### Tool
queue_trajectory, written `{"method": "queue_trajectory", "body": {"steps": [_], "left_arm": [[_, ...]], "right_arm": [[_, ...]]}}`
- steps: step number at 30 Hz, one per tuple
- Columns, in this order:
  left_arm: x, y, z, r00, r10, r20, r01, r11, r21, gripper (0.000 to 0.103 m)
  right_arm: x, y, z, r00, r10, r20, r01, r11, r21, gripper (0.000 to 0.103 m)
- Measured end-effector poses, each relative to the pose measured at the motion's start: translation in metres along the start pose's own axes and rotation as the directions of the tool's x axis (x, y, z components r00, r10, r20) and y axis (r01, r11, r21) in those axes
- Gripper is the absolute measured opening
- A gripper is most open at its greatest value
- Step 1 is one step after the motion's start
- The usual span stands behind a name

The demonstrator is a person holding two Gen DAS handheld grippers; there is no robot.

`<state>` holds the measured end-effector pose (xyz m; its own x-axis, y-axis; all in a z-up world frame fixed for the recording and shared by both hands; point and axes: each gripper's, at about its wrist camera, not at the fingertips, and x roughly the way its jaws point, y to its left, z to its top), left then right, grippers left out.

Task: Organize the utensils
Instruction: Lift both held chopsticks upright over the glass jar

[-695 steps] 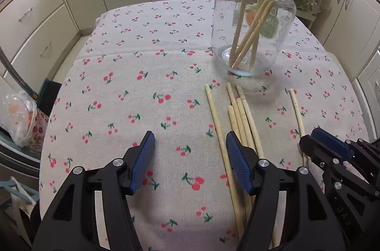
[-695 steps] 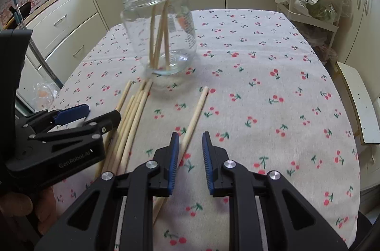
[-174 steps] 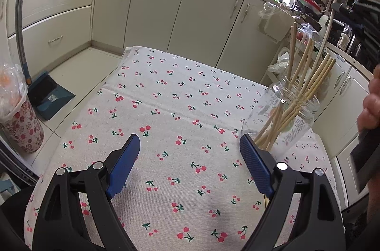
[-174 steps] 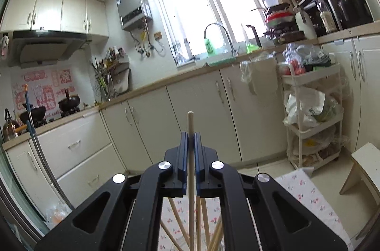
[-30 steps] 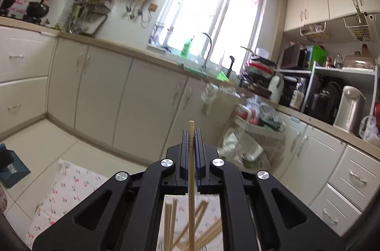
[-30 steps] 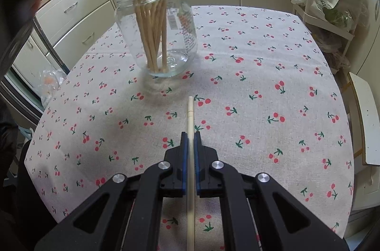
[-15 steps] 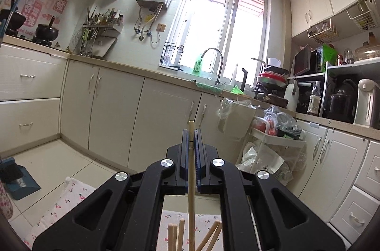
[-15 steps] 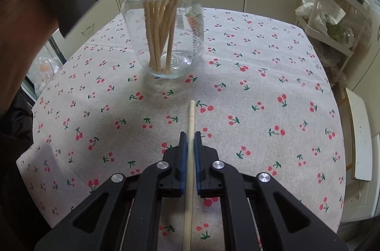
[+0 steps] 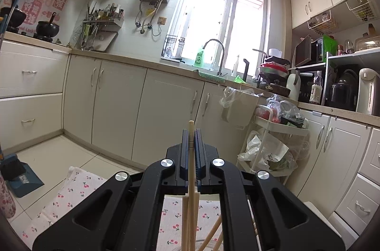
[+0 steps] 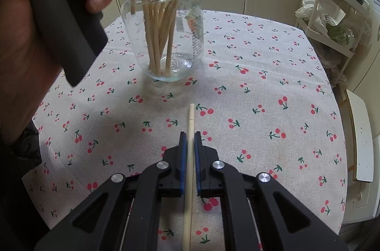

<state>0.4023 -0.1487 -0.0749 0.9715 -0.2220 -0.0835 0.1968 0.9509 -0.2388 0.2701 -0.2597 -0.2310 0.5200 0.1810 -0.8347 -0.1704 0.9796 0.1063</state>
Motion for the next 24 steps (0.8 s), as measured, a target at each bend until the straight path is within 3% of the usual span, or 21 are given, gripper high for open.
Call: {"method": "queue_trajectory", "body": {"steps": [8,14,17,20,24], "left_arm": [[-0.002,-0.001,-0.010,0.999,-0.025,-0.046,0.026,0.999,0.026,0.004],[-0.019,0.001,-0.021,0.993,-0.053,-0.102,0.059,0.997,0.059,0.005],[-0.032,0.007,-0.021,0.992,-0.056,-0.115,0.063,0.996,0.057,0.013],[-0.047,0.016,-0.019,0.993,-0.046,-0.112,0.051,0.998,0.044,0.033],[-0.070,0.036,-0.015,0.995,-0.017,-0.102,0.018,1.000,0.011,0.040]], "right_arm": [[-0.001,-0.010,0.000,0.999,0.052,0.009,-0.052,0.996,0.071,0.006],[-0.001,-0.035,-0.002,0.986,0.167,0.022,-0.167,0.956,0.242,0.006],[-0.001,-0.046,-0.005,0.973,0.225,0.047,-0.228,0.920,0.320,0.006],[-0.009,-0.051,-0.006,0.958,0.266,0.106,-0.287,0.883,0.372,0.006],[-0.031,-0.053,-0.003,0.932,0.288,0.218,-0.355,0.845,0.401,0.006]]}}
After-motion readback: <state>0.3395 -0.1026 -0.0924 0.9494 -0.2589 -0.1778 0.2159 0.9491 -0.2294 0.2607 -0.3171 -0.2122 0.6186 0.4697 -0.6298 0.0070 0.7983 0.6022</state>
